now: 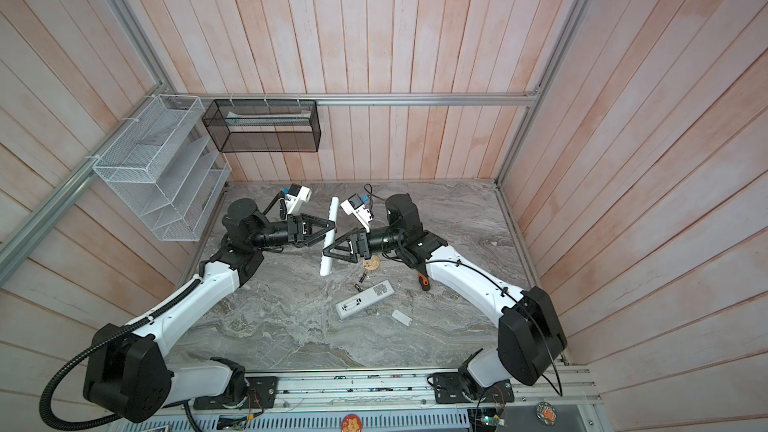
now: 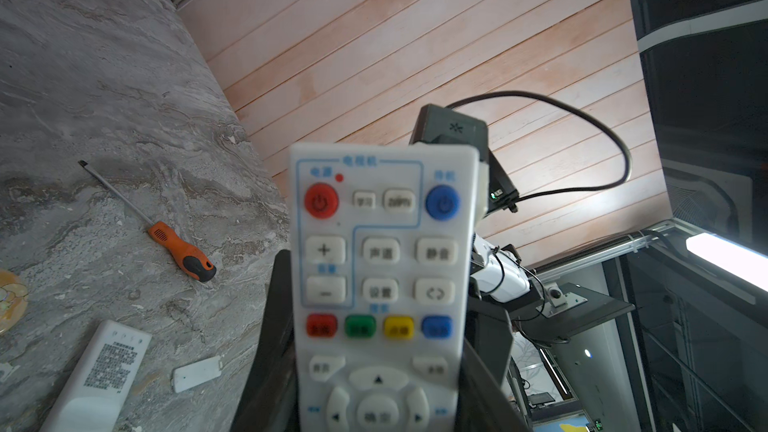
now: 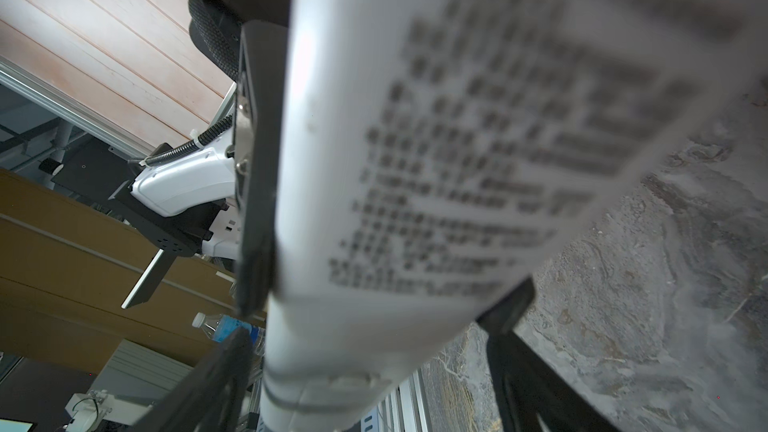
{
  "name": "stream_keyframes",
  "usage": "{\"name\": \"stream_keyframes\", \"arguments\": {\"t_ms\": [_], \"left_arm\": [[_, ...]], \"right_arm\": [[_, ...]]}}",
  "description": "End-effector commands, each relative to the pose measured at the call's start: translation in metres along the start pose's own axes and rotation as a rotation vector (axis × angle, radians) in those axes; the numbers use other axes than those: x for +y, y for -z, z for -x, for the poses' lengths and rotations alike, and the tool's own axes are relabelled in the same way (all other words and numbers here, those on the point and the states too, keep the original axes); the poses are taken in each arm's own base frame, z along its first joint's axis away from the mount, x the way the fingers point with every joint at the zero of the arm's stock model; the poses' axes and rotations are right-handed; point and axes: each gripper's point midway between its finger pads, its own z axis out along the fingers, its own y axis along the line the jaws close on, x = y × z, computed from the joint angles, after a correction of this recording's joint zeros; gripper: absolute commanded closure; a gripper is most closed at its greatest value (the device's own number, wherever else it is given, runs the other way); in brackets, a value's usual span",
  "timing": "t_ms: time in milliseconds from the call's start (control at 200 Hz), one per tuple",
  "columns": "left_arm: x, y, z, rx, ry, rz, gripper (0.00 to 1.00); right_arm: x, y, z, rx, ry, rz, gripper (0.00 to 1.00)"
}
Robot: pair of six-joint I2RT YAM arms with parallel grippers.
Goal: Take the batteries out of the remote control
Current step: 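Lift the button remote upright with the left gripper while the right gripper grasps it, then lower the button remote toward the table with the right gripper while the left withdraws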
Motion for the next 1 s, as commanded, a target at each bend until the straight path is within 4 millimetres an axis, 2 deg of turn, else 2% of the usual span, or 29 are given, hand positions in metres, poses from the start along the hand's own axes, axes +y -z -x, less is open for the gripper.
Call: {"name": "stream_keyframes", "arguments": {"t_ms": [0, 190, 280, 380, 430, 600, 675, 720, 860, 995], "left_arm": [[-0.012, -0.001, -0.002, 0.003, -0.049, -0.036, 0.60], [-0.006, -0.001, -0.004, -0.002, -0.045, -0.024, 0.60], [-0.004, -0.001, -0.003, -0.006, -0.043, -0.020, 0.60], [-0.003, -0.001, -0.003, -0.009, -0.045, -0.016, 0.60], [-0.003, 0.000, -0.003, -0.011, -0.044, -0.011, 0.56], [0.003, 0.006, -0.003, -0.020, -0.041, 0.015, 0.23], [0.007, 0.014, -0.002, -0.031, -0.040, 0.043, 0.11], [0.010, 0.021, -0.003, -0.040, -0.036, 0.067, 0.01], [0.026, 0.048, -0.011, -0.066, -0.019, 0.179, 0.00], [0.043, 0.071, -0.024, -0.095, 0.000, 0.261, 0.00]], "right_arm": [[0.013, -0.007, 0.009, -0.003, 0.039, 0.049, 0.16], [0.015, -0.010, 0.010, -0.015, 0.031, 0.055, 0.29], [0.016, -0.009, 0.010, -0.017, 0.027, 0.055, 0.42], [0.014, -0.009, 0.010, -0.023, 0.021, 0.042, 0.61], [0.012, -0.009, 0.010, -0.025, 0.017, 0.033, 0.69], [0.004, -0.005, 0.007, -0.021, 0.009, -0.013, 0.71], [-0.006, 0.001, 0.002, -0.008, -0.007, -0.064, 0.71], [-0.015, 0.007, -0.002, 0.003, -0.015, -0.123, 0.71], [-0.055, 0.037, -0.029, 0.077, -0.058, -0.385, 0.71], [-0.085, 0.064, -0.071, 0.213, -0.063, -0.613, 0.71]]}}
